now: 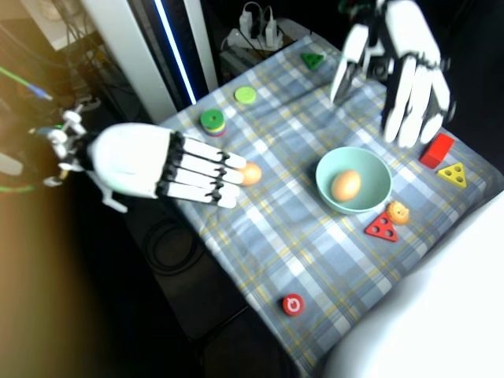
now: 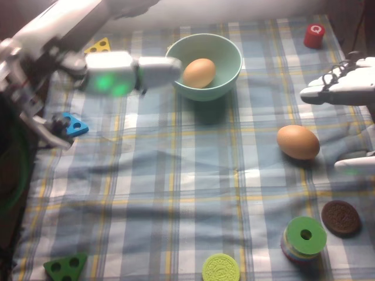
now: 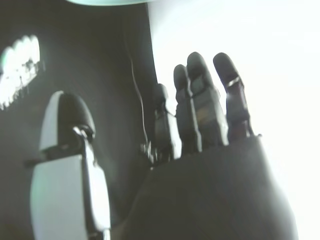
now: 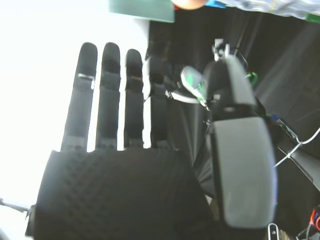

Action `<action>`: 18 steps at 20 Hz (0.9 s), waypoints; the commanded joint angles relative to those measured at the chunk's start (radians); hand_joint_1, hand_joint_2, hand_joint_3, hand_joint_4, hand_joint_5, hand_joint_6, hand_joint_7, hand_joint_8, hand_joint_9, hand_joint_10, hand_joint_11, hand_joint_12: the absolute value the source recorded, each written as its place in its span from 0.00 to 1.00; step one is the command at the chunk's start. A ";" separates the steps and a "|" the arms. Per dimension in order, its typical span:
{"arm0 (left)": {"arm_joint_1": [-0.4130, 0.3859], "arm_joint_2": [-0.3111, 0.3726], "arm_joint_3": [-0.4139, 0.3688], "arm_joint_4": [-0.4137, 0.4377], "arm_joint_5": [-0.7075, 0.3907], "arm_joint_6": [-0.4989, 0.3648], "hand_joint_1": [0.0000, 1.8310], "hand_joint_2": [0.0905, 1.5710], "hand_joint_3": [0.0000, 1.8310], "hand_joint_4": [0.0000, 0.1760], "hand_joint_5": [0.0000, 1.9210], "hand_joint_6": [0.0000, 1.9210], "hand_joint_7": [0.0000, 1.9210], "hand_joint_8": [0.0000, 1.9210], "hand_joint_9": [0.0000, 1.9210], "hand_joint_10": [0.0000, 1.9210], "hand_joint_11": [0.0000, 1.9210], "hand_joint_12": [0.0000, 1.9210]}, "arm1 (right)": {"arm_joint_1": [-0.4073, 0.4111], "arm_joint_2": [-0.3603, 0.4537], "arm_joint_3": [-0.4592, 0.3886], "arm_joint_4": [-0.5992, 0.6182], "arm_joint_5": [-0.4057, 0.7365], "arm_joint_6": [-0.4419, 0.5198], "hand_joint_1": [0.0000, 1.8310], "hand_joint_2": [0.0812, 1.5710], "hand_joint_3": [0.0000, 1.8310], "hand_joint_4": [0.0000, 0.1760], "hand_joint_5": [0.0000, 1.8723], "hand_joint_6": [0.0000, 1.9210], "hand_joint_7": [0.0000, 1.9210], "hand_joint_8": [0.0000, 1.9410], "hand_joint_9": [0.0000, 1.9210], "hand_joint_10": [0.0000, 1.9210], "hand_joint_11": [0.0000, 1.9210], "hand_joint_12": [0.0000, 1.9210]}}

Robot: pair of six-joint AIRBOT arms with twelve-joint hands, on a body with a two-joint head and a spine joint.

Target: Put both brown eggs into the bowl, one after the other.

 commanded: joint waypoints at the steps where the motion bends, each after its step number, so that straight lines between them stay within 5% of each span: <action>1: 0.000 0.013 -0.011 0.022 -0.176 -0.011 0.46 0.55 0.00 0.65 0.24 0.00 0.22 0.00 0.21 0.01 0.00 0.53 | 0.020 -0.004 0.007 0.014 0.085 0.011 0.41 0.60 0.00 0.00 0.26 0.00 0.26 0.00 0.25 0.00 0.13 0.26; 4: 0.011 0.047 -0.035 0.039 -0.177 -0.011 0.53 0.54 0.00 0.63 0.26 0.00 0.25 0.01 0.23 0.01 0.00 0.57 | 0.062 -0.026 0.028 -0.018 0.017 0.013 0.44 0.61 0.00 0.00 0.26 0.00 0.27 0.00 0.25 0.00 0.11 0.31; 5: 0.009 0.047 -0.034 0.040 -0.174 -0.011 0.54 0.53 0.00 0.74 0.24 0.00 0.25 0.00 0.25 0.01 0.00 0.53 | 0.078 -0.035 0.037 -0.029 -0.008 0.014 0.42 0.62 0.00 0.04 0.26 0.00 0.29 0.00 0.28 0.00 0.13 0.32; 8: 0.006 0.047 -0.034 0.042 -0.165 -0.011 0.55 0.52 0.00 0.72 0.24 0.00 0.26 0.00 0.26 0.01 0.00 0.50 | 0.119 -0.062 0.065 -0.065 -0.087 0.016 0.35 0.63 0.00 0.00 0.27 0.00 0.30 0.00 0.31 0.00 0.21 0.24; 9: 0.006 0.047 -0.034 0.042 -0.165 -0.011 0.55 0.52 0.00 0.64 0.25 0.00 0.27 0.00 0.27 0.00 0.00 0.45 | 0.128 -0.069 0.073 -0.075 -0.110 0.016 0.35 0.63 0.00 0.00 0.27 0.00 0.31 0.00 0.32 0.00 0.26 0.18; 13: 0.001 0.047 -0.034 0.045 -0.163 -0.011 0.55 0.53 0.00 0.65 0.25 0.00 0.27 0.00 0.28 0.00 0.00 0.39 | 0.135 -0.092 0.090 -0.088 -0.152 0.016 0.39 0.63 0.00 0.00 0.30 0.00 0.33 0.00 0.37 0.01 0.32 0.19; 17: 0.000 0.046 -0.033 0.045 -0.163 -0.011 0.54 0.54 0.00 0.62 0.25 0.00 0.27 0.00 0.26 0.00 0.00 0.36 | 0.140 -0.103 0.094 -0.098 -0.168 0.016 0.40 0.64 0.00 0.00 0.32 0.00 0.35 0.00 0.41 0.00 0.32 0.32; 18: 0.000 0.046 -0.033 0.045 -0.160 -0.011 0.53 0.55 0.00 0.58 0.26 0.00 0.27 0.00 0.27 0.00 0.00 0.33 | 0.142 -0.106 0.094 -0.099 -0.168 0.016 0.44 0.63 0.00 0.00 0.38 0.00 0.41 0.00 0.49 0.02 0.34 0.42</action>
